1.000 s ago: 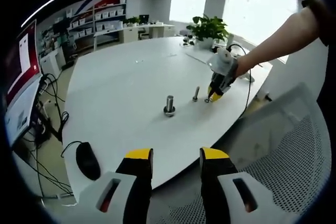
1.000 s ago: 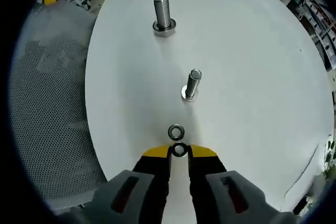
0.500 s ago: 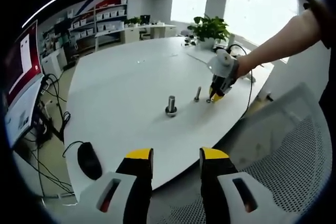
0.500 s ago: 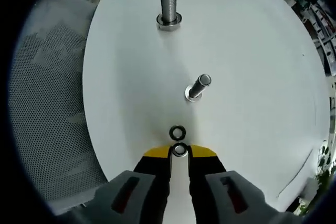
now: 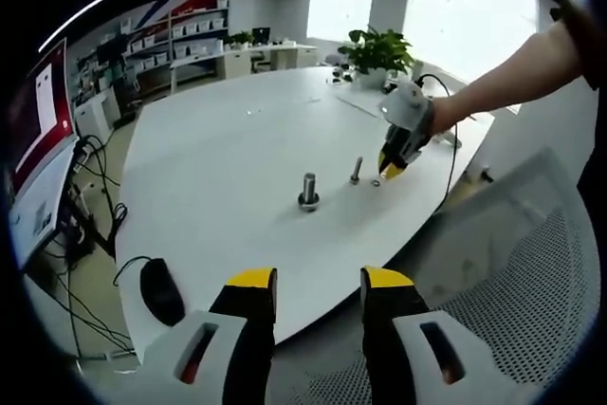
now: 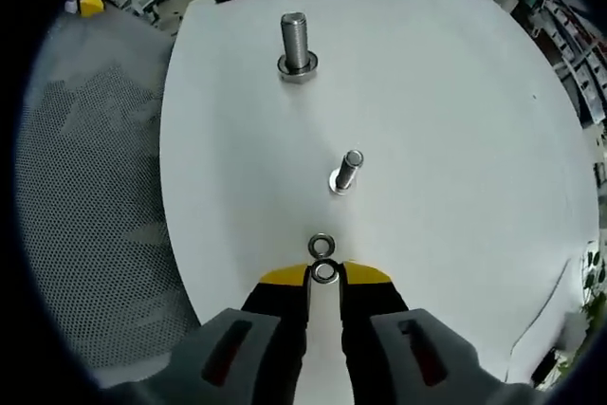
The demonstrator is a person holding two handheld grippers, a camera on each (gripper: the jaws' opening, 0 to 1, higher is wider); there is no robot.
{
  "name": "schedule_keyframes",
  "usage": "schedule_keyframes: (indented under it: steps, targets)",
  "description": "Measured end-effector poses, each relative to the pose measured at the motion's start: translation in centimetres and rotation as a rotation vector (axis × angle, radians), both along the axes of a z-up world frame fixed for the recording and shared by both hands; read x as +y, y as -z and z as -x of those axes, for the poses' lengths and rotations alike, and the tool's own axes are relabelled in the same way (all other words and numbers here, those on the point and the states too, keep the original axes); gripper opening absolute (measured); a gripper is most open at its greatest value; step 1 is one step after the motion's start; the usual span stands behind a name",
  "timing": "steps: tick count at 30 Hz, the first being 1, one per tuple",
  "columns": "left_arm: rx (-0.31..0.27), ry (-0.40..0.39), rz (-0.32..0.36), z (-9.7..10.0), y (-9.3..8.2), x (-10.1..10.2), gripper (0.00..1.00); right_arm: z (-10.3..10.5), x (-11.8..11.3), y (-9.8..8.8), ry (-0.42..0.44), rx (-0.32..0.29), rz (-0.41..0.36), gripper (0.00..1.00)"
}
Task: Place the washer onto the threaded stud by aligning its center hole with the stud, sliding it down to the base, and recovering from edge contact or off-axis alignment until the washer reaches the visible bottom stop.
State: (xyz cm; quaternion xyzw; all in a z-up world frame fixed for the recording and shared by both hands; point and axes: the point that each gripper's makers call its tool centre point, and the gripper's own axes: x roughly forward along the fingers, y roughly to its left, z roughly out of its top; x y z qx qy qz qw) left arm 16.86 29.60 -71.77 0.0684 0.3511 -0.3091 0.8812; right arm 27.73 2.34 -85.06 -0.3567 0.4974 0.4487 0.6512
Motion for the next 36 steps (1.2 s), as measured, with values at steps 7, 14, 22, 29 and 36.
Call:
schedule_keyframes:
  steps: [7,14,22,29,36]
  targets:
    - [-0.001,0.003,0.001,0.0,0.0,0.0,0.33,-0.5,0.9,-1.7,-0.031,-0.016,-0.016,0.13]
    - [-0.005,0.004,0.006,0.0,-0.1,0.0,0.33,-1.5,2.3,-3.5,-0.074,-0.038,-0.037,0.13]
    - [-0.007,0.003,0.007,0.0,-0.1,-0.1,0.33,-2.0,3.8,-4.5,-0.127,-0.042,-0.041,0.13]
    - [-0.009,0.003,0.008,-0.1,-0.1,0.0,0.33,-2.4,4.9,-5.2,-0.163,-0.055,-0.045,0.13]
    - [-0.007,0.003,0.005,-0.1,-0.1,0.0,0.33,-2.7,5.2,-4.9,-0.187,-0.057,-0.033,0.13]
